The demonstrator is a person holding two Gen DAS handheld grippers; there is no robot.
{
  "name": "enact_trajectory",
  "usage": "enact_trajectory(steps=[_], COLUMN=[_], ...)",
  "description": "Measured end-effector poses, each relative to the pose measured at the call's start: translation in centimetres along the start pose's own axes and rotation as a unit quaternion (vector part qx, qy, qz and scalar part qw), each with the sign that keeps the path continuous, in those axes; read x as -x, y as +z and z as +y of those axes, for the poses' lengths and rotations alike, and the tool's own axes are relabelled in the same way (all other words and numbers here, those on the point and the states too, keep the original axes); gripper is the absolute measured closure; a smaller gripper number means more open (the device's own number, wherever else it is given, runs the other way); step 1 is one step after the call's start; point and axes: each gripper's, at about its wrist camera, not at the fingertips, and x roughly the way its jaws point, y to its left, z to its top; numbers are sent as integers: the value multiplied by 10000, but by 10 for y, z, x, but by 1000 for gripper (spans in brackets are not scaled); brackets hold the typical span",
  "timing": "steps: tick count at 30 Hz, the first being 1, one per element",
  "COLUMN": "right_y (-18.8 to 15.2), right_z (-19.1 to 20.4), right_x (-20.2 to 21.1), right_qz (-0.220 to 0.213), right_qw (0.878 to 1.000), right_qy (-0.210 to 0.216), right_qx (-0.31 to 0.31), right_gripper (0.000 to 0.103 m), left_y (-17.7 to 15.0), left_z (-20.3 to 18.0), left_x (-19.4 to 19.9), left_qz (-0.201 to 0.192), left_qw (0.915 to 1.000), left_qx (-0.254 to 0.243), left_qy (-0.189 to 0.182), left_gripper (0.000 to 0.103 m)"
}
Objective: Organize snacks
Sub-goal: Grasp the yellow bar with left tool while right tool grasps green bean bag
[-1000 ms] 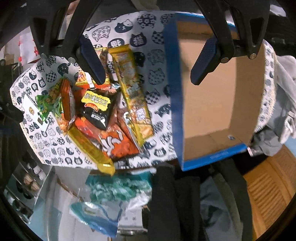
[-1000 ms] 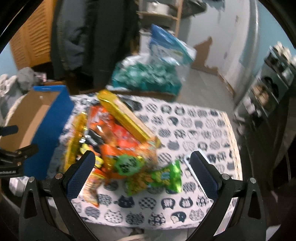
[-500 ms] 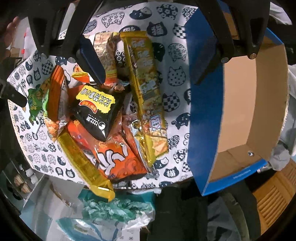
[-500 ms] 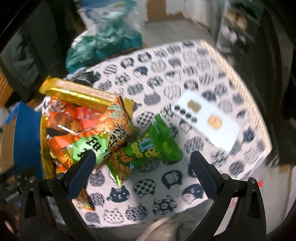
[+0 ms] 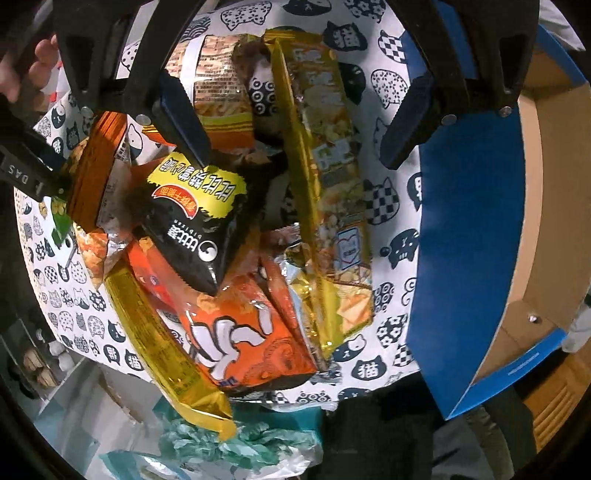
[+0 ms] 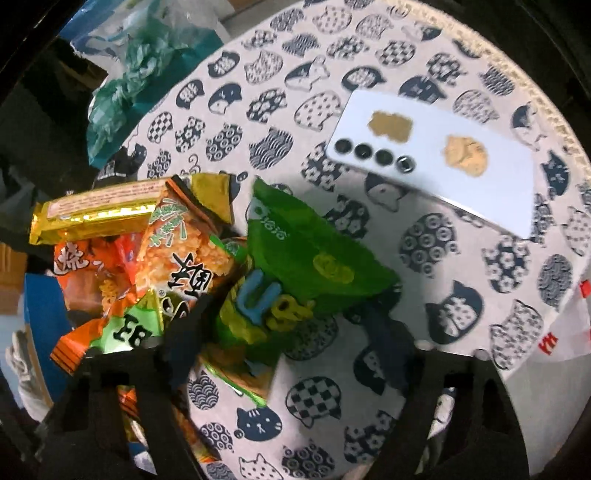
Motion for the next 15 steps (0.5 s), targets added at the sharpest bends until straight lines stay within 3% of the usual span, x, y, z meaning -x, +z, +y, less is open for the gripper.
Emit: enact_trajectory(steps=[3,6,10,12,15], right_y=[3,6,7,8,6], right_z=[5,24,38,38,36], right_x=[0,4,1,-1,-9], right_qz=[-34,-169,-234,-241,-118], right_qw=[9991,9902,9750,9739,9782], right_qy=[-144,-629,-1061,-1055,-908], right_qx=[403,1238,1939,1994,1862], right_gripper=[49,64,65,64,54], left_y=[4,9,17,21,23], left_z=[-3,2,8,11,21], left_x=[-9,-20,-27,-30,-28], left_qz=[62,157,189,256,295], left_qw=[9999,9998,9993,9988,9980], left_qx=[-95,38,132,151,263], left_qy=[109,-70,-299,-396,-483], left_gripper=[9,9,9,9,9])
